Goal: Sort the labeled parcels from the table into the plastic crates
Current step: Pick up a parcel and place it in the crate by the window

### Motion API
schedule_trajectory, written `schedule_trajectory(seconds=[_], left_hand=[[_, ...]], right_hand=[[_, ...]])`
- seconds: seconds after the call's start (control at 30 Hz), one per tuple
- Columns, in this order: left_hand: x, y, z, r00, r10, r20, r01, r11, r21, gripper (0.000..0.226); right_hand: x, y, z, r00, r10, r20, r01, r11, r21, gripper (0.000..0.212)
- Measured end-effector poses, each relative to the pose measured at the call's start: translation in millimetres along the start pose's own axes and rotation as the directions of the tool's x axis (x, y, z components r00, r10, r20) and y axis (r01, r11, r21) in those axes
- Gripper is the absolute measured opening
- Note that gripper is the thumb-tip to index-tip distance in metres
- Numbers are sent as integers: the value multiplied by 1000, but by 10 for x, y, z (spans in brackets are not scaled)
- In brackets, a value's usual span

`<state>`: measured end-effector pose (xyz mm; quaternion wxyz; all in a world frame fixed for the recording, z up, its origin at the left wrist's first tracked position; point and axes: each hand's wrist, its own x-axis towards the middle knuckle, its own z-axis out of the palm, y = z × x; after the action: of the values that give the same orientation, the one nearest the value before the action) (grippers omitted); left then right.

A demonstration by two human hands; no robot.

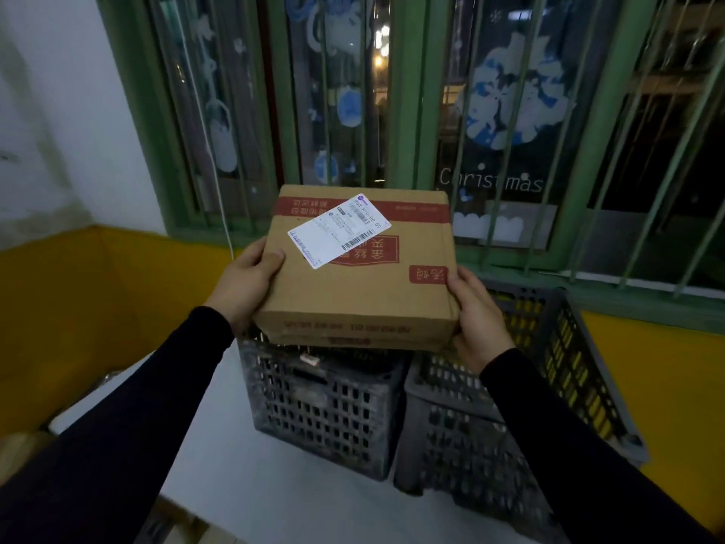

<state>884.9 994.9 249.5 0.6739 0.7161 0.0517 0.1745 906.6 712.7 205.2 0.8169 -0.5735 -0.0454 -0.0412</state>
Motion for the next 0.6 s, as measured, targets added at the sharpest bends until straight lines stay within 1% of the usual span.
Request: schedule_trajectory(seconds=[0.1,0.17,0.27,0.37,0.5,0.57,0.6], left_hand=[[368,-89,90,996,69,-61,-62,993,105,38],[673,-168,118,991,88,-96,-70,982,177,40],[1150,-366,138,989,108,-98,-75,952,297,42],[1562,-612,162,995,95,-29,-73,897,435,46],[2157,-989,225,998,33,52,-56,834,548,45],[2417,-1224,276,991,-1,134,-82,785,614,44],[2502,-1346,299,983,-19,182,-105,754,648,43]], right_hand=[[357,75,74,1000,-1,-7,1,1000,-15,34],[595,152,132,1000,15,-12,-16,999,-41,28],[930,301,193,999,28,-27,-30,995,-91,22],[1196,481,230,996,60,-73,-69,988,-138,24],[1614,771,285,985,109,-132,-139,959,-248,28],[1780,968,295,965,172,-197,-225,930,-291,32],[1843,1074,275,949,214,-231,-282,903,-324,37]])
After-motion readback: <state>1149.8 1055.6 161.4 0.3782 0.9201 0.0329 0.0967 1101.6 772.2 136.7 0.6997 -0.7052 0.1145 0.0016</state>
